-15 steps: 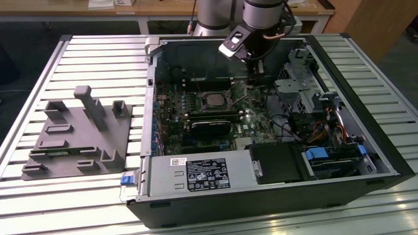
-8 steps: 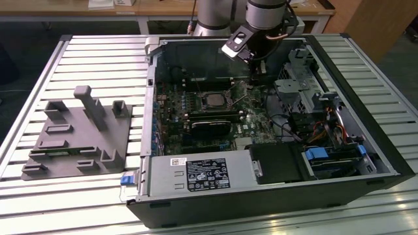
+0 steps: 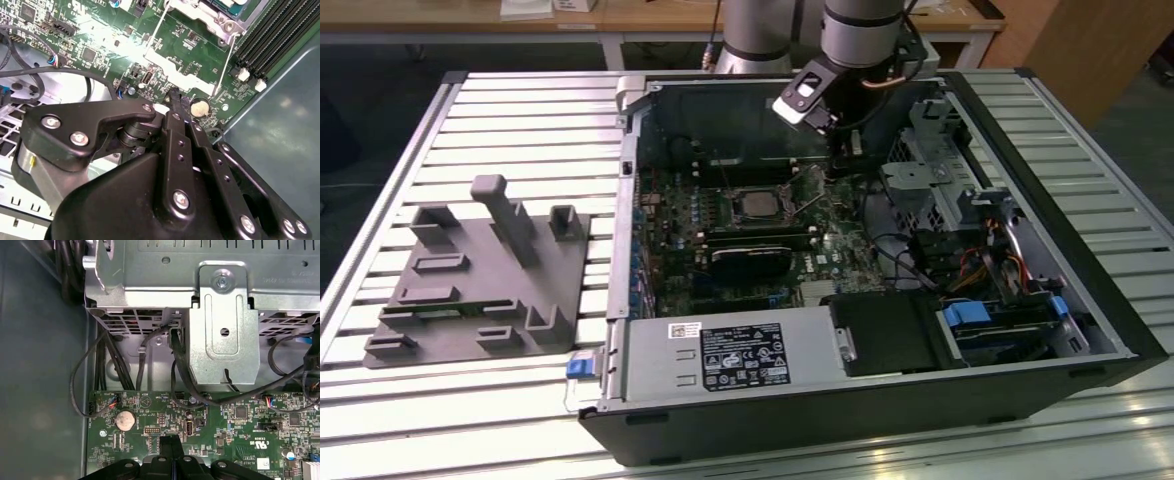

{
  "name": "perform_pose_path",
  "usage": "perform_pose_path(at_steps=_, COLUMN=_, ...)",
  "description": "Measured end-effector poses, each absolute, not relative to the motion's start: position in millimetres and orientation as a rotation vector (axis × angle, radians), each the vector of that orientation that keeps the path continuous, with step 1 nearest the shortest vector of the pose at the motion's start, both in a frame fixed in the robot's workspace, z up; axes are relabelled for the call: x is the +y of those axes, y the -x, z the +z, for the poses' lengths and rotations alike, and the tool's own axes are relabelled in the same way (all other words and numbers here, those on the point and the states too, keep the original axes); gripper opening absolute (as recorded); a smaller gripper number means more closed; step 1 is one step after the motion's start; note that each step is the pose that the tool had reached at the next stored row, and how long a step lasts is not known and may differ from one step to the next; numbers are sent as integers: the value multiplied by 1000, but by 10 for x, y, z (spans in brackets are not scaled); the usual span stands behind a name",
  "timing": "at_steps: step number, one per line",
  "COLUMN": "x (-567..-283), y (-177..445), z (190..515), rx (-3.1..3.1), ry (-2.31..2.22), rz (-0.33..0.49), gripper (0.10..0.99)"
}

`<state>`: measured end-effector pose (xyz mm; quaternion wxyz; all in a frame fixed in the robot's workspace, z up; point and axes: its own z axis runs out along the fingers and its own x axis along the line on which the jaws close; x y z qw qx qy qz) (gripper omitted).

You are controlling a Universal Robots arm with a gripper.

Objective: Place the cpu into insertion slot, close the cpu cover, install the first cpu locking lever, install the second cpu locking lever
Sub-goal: 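Close the cpu cover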

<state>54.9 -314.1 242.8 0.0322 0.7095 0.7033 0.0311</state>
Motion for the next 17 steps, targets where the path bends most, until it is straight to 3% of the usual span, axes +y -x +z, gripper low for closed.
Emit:
perform_pose_path(at_steps=6, x=-3141, y=-550, z=2424, rx=2169, ry=-2188, rz=88, gripper=106)
perform_pose_path(at_steps=14, x=-3141, y=-559, z=2411, rx=2225, ry=-2243, rz=-51, gripper=106)
perform_pose_path(at_steps=17, x=-3141, y=-559, z=2411, rx=2228, ry=-2247, rz=-61, gripper=106)
